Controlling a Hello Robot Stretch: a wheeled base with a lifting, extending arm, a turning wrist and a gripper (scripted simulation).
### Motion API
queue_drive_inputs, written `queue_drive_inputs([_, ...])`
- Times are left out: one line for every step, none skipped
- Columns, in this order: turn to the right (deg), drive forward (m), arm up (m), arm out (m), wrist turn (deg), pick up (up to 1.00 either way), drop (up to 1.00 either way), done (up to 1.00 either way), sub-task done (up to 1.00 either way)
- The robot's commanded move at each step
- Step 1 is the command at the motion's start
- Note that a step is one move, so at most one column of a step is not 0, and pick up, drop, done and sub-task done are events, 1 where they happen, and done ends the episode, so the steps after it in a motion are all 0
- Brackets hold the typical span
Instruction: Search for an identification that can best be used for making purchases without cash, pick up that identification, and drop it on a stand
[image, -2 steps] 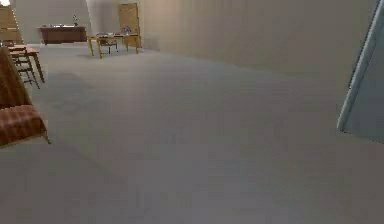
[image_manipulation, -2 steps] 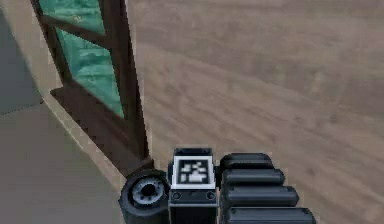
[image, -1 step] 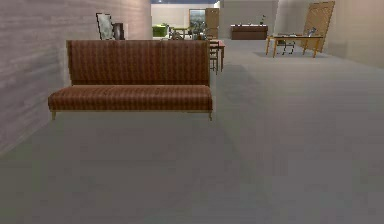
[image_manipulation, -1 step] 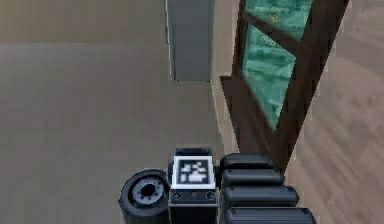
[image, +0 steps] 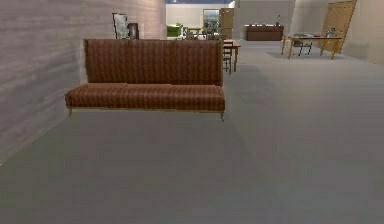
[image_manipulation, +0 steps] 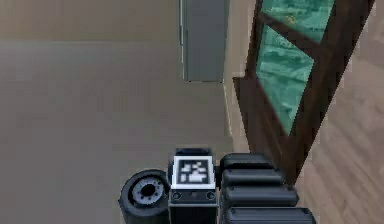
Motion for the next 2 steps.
queue_drive_inputs([0.0,0.55,0.0,0.0,0.0,0.0,0.0,0.0,0.0])
queue_drive_inputs([45.0,0.0,0.0,0.0,0.0,0.0,0.0,0.0,0.0])
